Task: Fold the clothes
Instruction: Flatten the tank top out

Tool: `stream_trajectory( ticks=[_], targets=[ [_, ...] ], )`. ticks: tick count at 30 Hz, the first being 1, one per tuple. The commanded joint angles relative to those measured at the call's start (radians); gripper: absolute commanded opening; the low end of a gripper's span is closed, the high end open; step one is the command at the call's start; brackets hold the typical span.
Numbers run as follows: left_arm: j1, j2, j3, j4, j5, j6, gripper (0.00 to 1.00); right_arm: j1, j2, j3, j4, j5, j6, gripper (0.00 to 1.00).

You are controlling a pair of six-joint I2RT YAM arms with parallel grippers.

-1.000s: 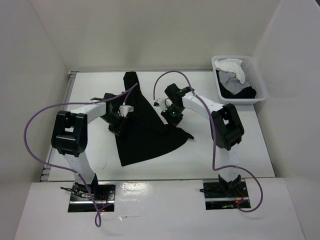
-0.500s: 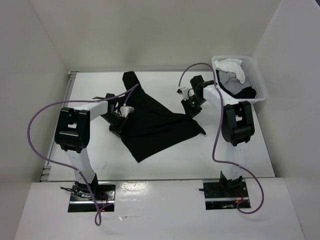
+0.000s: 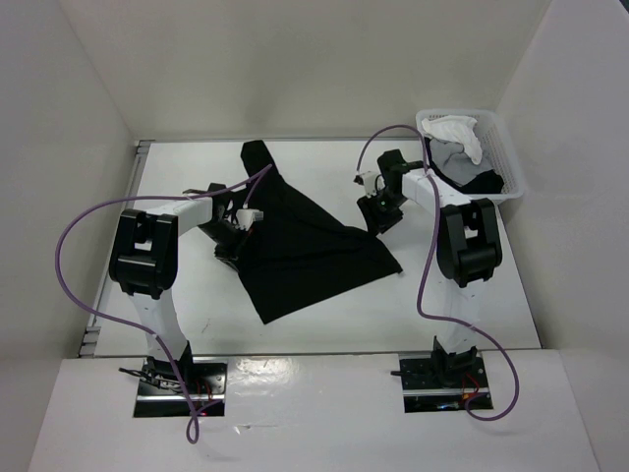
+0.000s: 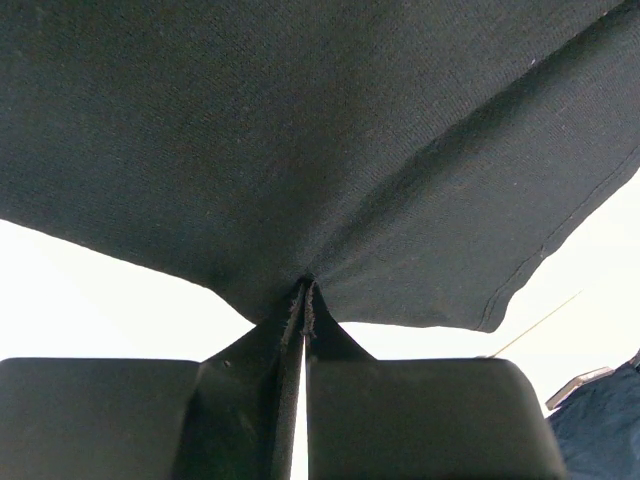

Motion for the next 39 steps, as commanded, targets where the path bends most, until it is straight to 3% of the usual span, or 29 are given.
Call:
stream_trajectory(
  ticks=[1, 9, 22, 25, 27, 32, 39],
  targets=[
    [-0.005, 0.015, 0.015, 0.006, -0.017, -0.002, 0.06, -0.02, -0.059, -0.013, 0.053, 0.054, 0.011, 0.51],
    [0.004, 0.015, 0.015, -0.004, -0.035, -0.002, 0.06, -0.02, -0.059, -0.04, 0.072, 0.063, 0.002, 0.46],
    [0.014, 0.025, 0.033, -0.022, -0.035, 0.018, 0.06, -0.02, -0.061, -0.04, 0.041, -0.006, -0.026, 0.46],
    [0.014, 0.025, 0.043, -0.031, -0.035, 0.018, 0.06, -0.02, -0.038, -0.04, 0.041, -0.006, -0.026, 0.42],
    [0.014, 0.025, 0.043, -0.031, -0.035, 0.018, 0.06, -0.02, -0.027, -0.04, 0.041, -0.006, -0.026, 0.34],
    [0.014, 0.025, 0.073, -0.04, -0.046, 0.027, 0.06, -0.02, -0.007, -0.04, 0.05, 0.003, -0.026, 0.28],
    [0.014, 0.044, 0.093, -0.059, -0.066, 0.037, 0.06, -0.02, 0.004, -0.03, 0.041, -0.02, -0.026, 0.34]
  ],
)
